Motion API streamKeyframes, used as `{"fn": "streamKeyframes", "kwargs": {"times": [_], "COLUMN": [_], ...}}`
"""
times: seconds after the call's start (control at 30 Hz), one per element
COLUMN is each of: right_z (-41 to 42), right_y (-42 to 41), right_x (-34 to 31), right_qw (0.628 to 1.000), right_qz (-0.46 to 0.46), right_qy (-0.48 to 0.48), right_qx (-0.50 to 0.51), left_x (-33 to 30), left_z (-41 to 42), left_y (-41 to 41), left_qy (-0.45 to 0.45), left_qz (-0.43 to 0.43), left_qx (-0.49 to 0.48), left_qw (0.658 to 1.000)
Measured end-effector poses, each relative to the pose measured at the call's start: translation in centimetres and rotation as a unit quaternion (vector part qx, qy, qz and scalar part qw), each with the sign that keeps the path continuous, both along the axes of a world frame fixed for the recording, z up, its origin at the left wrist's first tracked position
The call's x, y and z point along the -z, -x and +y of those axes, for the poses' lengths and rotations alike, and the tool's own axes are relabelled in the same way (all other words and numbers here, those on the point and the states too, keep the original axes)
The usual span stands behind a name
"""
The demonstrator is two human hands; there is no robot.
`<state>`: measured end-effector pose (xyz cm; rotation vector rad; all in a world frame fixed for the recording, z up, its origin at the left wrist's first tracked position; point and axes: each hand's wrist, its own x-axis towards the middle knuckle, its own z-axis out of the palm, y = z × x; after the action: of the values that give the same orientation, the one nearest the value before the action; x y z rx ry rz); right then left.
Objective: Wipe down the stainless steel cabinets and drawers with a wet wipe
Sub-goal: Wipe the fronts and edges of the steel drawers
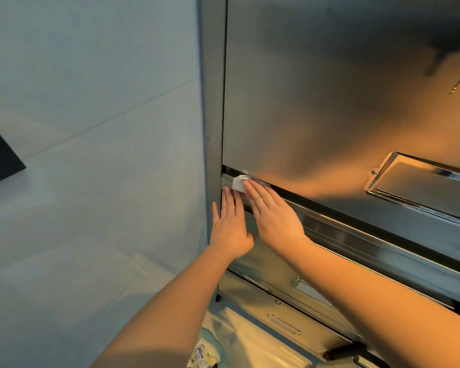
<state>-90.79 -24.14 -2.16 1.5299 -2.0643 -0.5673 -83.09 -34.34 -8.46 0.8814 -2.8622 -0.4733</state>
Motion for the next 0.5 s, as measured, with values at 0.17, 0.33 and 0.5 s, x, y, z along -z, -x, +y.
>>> {"fn": "streamKeyframes", "kwargs": {"times": [0.17,0.33,0.5], "right_z": [0.9,-3.9,-0.3], "right_y": [0.2,-0.9,0.0], "right_x": [0.2,-0.2,-0.3], "right_qw": [1.000,0.999,1.000], "right_qz": [0.004,-0.029,-0.008], "right_qy": [-0.010,-0.002,-0.001], "right_qx": [0.004,-0.014,-0.013], "left_x": [-0.1,-0.2,-0.6], "left_z": [-0.5,-0.6,-0.4], "left_y": [-0.3,-0.4,-1.0], "left_qy": [-0.006,0.001,0.009], "left_qz": [-0.004,0.005,-0.008], "left_qx": [0.014,0.025,0.015], "left_qw": [1.000,1.000,1.000]}}
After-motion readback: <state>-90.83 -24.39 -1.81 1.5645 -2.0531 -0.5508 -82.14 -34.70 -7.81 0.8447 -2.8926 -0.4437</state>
